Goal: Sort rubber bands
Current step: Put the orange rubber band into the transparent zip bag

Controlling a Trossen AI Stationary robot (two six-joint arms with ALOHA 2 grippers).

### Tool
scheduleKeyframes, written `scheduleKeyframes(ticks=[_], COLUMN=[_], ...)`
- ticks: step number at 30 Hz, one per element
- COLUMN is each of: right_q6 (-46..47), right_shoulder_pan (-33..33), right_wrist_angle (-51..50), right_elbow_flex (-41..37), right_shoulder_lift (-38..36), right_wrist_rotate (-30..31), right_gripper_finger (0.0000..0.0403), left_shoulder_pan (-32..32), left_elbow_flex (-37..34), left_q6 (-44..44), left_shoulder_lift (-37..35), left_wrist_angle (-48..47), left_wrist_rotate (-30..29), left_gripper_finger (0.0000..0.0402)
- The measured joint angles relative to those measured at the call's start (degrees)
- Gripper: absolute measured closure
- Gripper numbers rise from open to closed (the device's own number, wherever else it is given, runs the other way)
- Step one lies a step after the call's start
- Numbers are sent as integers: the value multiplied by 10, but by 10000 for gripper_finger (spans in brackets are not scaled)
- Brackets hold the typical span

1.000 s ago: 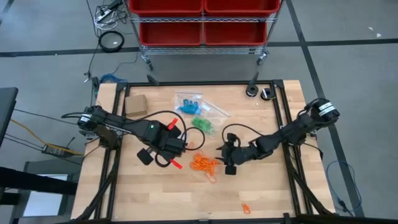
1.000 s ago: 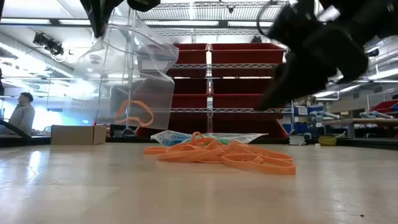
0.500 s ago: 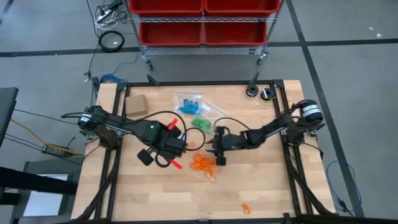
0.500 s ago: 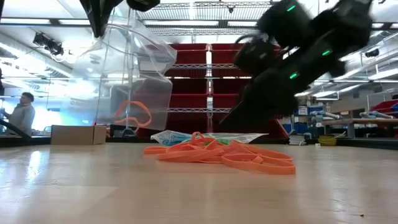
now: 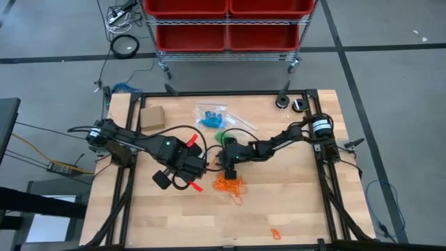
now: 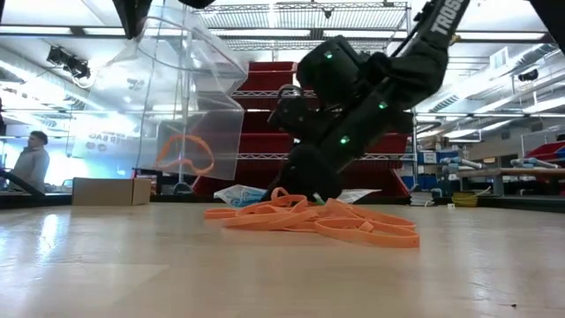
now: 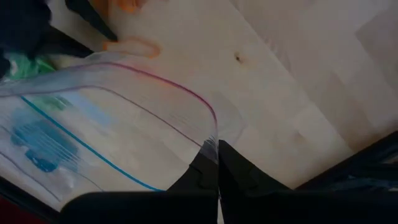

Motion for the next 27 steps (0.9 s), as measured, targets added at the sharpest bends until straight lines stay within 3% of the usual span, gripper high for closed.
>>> scheduleKeyframes(ticks=[6,8,11,13,19,27], right_q6=[2,2,4,10,18,31], right_shoulder_pan=[-12,-12,-6,0,23,86], right_wrist_angle=[-8,-28,-31,-28,-117,-276], right_elbow_flex=[21,30,31,29,24,23], right_shoulder_lift=[27,35,38,33,-26,-158], right_wrist_rotate=[-64,-78,-90,-82,-26,128], right_gripper_finger=[259,291,374,391,402,402], left_shoulder_pan=[-1,-1,-1,-1,-2,-2], left_elbow_flex=[16,21,25,26,26,26], left_q6=[0,-3,-7,-11,-15,-9], left_shoulder_lift=[0,0,0,0,0,0], left_wrist_angle=[0,-1,-1,0,0,8], left_wrist_rotate=[0,0,0,0,0,33], left_gripper_finger=[401,401,401,401,401,401])
